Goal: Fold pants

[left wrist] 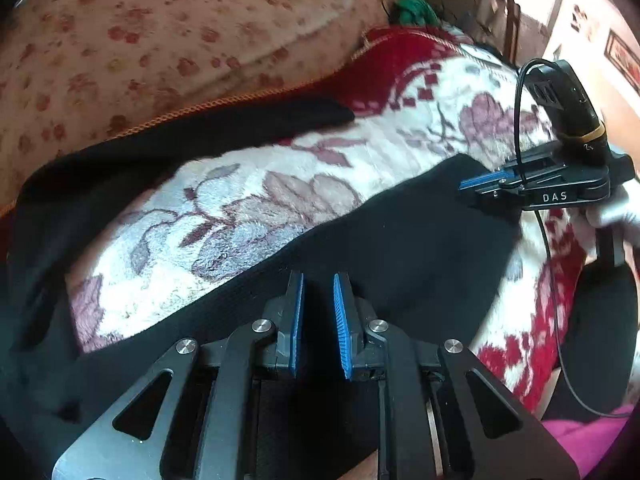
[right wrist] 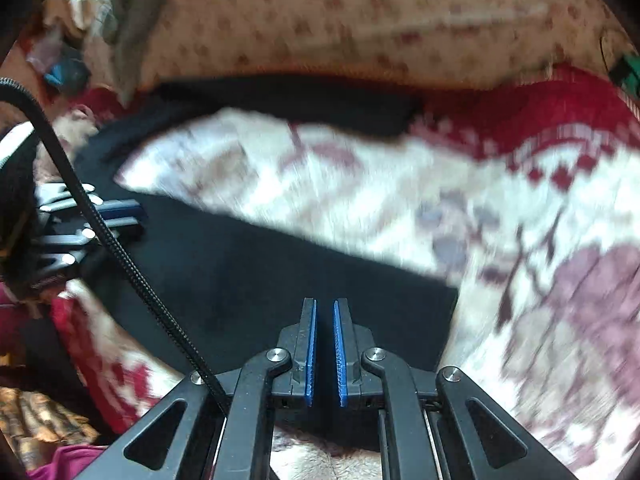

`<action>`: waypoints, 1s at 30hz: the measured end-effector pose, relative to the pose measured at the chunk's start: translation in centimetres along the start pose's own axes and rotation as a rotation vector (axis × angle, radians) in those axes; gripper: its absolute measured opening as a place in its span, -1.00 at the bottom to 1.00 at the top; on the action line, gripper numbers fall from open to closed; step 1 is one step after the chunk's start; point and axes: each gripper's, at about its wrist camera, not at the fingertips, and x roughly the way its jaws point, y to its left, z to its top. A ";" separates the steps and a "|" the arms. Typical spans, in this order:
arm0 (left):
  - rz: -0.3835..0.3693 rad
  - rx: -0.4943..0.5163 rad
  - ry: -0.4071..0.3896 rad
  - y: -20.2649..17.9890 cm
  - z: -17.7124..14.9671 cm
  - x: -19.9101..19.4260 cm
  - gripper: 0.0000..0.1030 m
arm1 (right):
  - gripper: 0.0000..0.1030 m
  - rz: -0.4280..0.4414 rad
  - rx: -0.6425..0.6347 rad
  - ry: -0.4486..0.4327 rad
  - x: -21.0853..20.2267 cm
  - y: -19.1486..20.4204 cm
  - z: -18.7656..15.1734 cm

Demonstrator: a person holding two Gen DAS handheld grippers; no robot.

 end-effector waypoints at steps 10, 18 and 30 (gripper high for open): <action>0.062 -0.095 -0.024 4.1 -0.1 -4.9 -0.42 | -0.54 0.165 0.100 -0.192 -4.0 2.2 2.8; 0.184 -0.302 -0.066 15.1 -1.1 -10.8 -0.18 | -0.52 0.213 0.038 -0.228 -1.0 7.7 8.7; 0.243 -0.346 -0.062 21.8 1.5 -9.0 -0.15 | -0.28 0.076 -0.103 -0.175 5.8 11.1 14.8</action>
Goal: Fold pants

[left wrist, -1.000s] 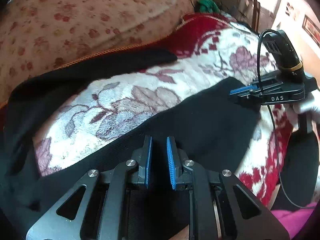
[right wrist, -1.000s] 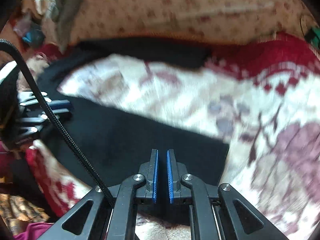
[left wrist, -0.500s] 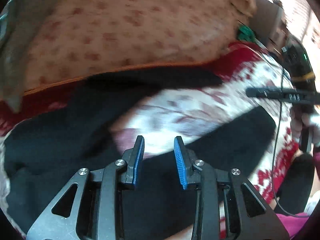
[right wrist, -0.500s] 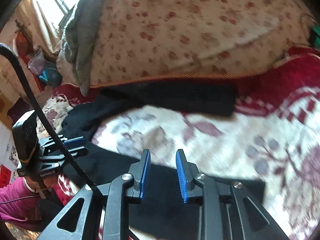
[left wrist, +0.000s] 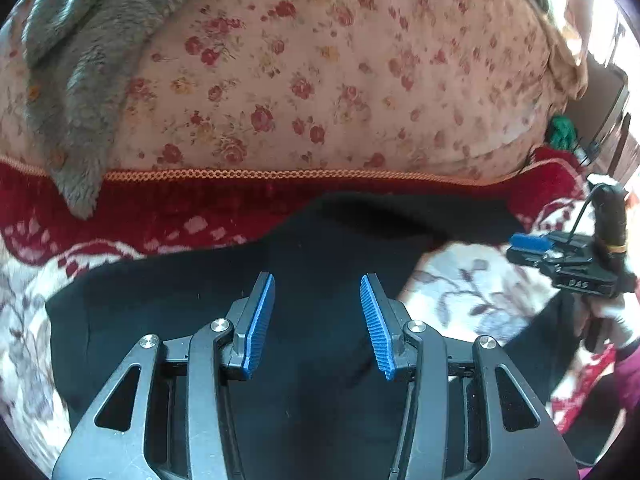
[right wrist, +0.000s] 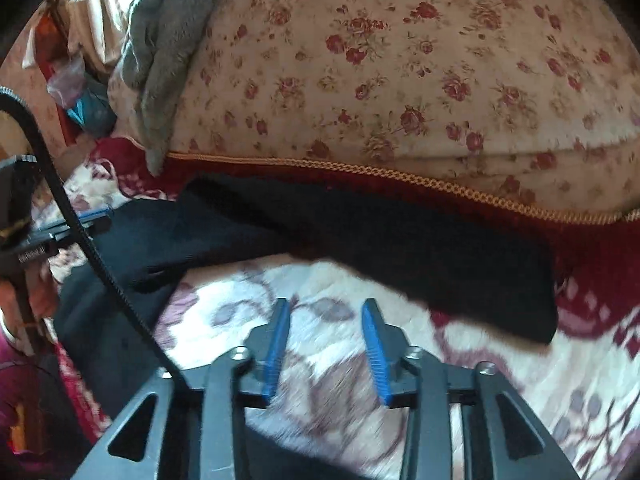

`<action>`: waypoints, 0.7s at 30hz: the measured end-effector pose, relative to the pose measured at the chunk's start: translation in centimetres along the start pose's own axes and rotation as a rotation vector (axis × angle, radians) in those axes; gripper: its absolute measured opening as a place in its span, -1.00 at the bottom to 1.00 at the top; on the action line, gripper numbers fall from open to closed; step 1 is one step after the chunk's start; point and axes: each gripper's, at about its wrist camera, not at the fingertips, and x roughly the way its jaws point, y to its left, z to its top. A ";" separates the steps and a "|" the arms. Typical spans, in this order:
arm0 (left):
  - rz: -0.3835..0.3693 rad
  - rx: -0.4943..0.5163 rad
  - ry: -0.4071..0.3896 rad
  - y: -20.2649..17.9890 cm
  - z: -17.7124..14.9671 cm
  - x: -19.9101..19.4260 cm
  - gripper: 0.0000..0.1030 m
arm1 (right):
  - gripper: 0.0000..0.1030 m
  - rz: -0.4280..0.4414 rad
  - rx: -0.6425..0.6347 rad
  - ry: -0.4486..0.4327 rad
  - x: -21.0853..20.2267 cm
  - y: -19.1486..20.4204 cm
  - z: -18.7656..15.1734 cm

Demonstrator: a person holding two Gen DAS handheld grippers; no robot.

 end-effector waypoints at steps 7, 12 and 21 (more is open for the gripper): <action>0.016 0.090 0.046 -1.0 1.0 3.5 -0.15 | -0.27 -0.125 -0.123 0.014 2.6 0.2 0.3; 0.044 0.148 0.056 -1.3 1.6 4.6 -0.15 | -0.14 -0.223 -0.231 0.050 4.4 0.0 -0.1; 0.059 0.174 0.093 -1.2 2.9 7.6 -0.15 | -0.08 -0.284 -0.323 0.010 6.6 -0.6 1.0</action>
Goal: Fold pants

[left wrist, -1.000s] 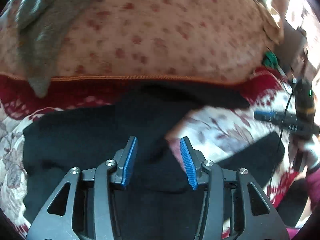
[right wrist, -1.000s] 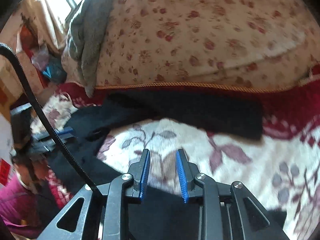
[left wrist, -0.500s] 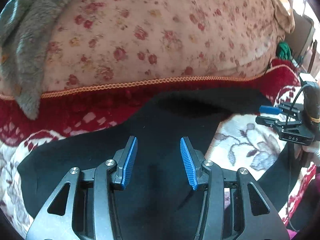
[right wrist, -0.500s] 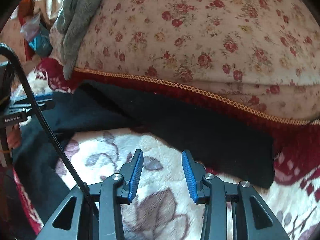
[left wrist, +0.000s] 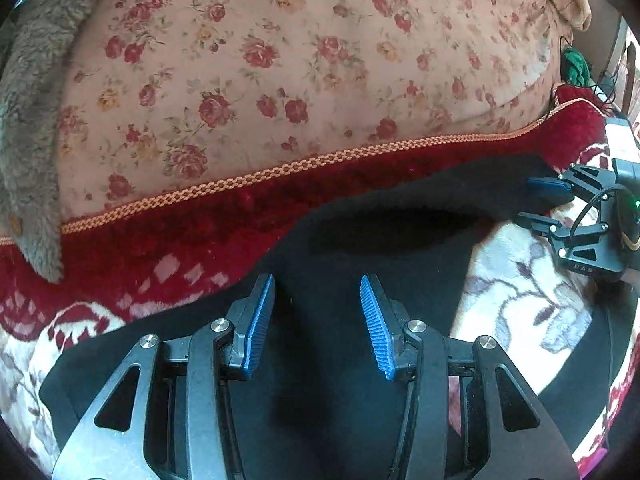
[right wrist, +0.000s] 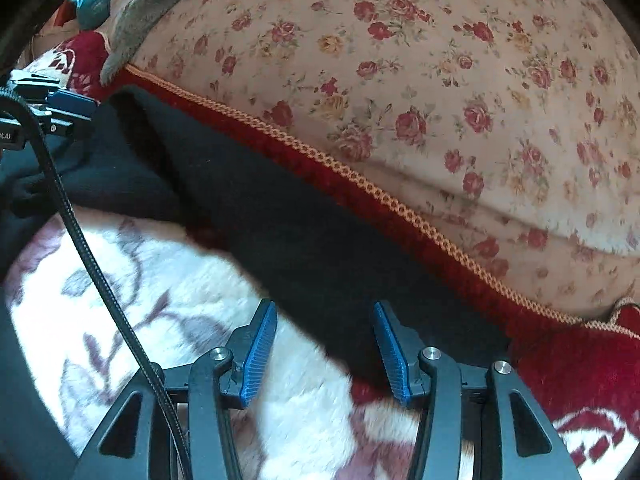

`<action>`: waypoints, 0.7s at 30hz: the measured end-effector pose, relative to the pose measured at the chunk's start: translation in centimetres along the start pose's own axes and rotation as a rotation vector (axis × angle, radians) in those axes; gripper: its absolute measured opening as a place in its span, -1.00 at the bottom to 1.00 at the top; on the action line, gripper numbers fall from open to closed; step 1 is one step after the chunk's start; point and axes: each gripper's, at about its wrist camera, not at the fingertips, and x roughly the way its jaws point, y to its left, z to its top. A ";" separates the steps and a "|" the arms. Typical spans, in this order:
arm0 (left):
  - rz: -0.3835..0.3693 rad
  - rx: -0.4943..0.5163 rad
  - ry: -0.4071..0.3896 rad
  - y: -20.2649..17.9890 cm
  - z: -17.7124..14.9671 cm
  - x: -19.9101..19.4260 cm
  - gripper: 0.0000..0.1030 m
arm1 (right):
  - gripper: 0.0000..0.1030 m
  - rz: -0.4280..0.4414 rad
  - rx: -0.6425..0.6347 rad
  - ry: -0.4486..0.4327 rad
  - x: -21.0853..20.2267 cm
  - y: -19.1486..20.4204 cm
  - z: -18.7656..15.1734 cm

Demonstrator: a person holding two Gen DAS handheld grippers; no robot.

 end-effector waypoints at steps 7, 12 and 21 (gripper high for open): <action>-0.004 0.043 0.013 -0.2 1.3 2.2 -0.15 | -0.68 0.084 0.038 -0.035 0.4 -1.5 0.8; 0.006 0.096 -0.031 -1.2 1.0 1.5 -0.75 | -0.86 0.112 0.095 -0.071 -1.1 -3.0 0.8; -0.045 0.064 -0.157 -2.7 -0.4 -5.2 -0.82 | -0.86 0.118 0.126 -0.119 -6.3 -4.4 0.4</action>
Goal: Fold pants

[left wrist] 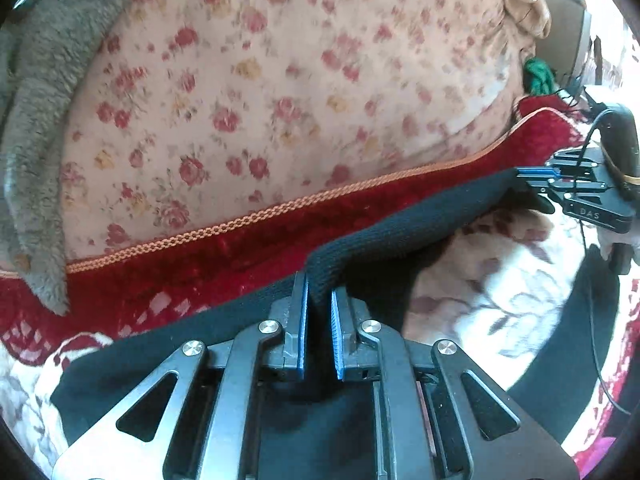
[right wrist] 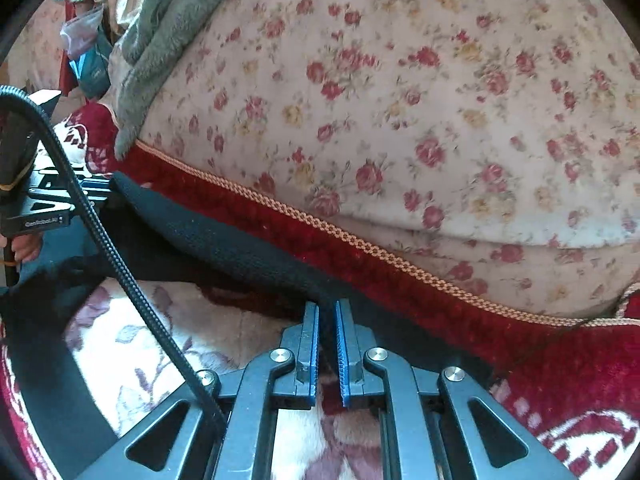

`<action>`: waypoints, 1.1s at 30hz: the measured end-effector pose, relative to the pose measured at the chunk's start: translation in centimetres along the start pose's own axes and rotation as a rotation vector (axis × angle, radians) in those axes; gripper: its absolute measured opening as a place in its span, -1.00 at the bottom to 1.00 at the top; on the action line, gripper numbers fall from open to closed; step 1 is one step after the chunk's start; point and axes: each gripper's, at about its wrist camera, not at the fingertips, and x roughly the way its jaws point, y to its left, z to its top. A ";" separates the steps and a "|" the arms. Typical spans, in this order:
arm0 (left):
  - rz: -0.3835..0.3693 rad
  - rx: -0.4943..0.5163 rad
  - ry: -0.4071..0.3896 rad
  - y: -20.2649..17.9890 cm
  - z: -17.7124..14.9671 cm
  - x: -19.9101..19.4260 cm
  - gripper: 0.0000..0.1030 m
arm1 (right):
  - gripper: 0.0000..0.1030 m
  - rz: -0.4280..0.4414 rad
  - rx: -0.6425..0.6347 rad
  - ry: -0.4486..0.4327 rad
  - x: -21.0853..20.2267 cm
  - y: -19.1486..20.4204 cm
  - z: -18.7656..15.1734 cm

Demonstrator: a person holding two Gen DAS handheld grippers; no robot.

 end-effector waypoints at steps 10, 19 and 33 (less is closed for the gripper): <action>0.019 0.005 -0.086 -4.5 -5.4 -7.3 -0.82 | -0.87 0.002 -0.071 -0.026 -7.7 3.5 -2.5; 0.040 0.004 -0.103 -8.5 -12.8 -11.9 -0.82 | -0.87 0.027 -0.109 0.012 -13.4 8.7 -10.2; 0.042 -0.108 -0.016 -9.8 -18.7 -10.5 -0.81 | -0.67 0.164 0.407 0.012 -14.3 6.1 -21.2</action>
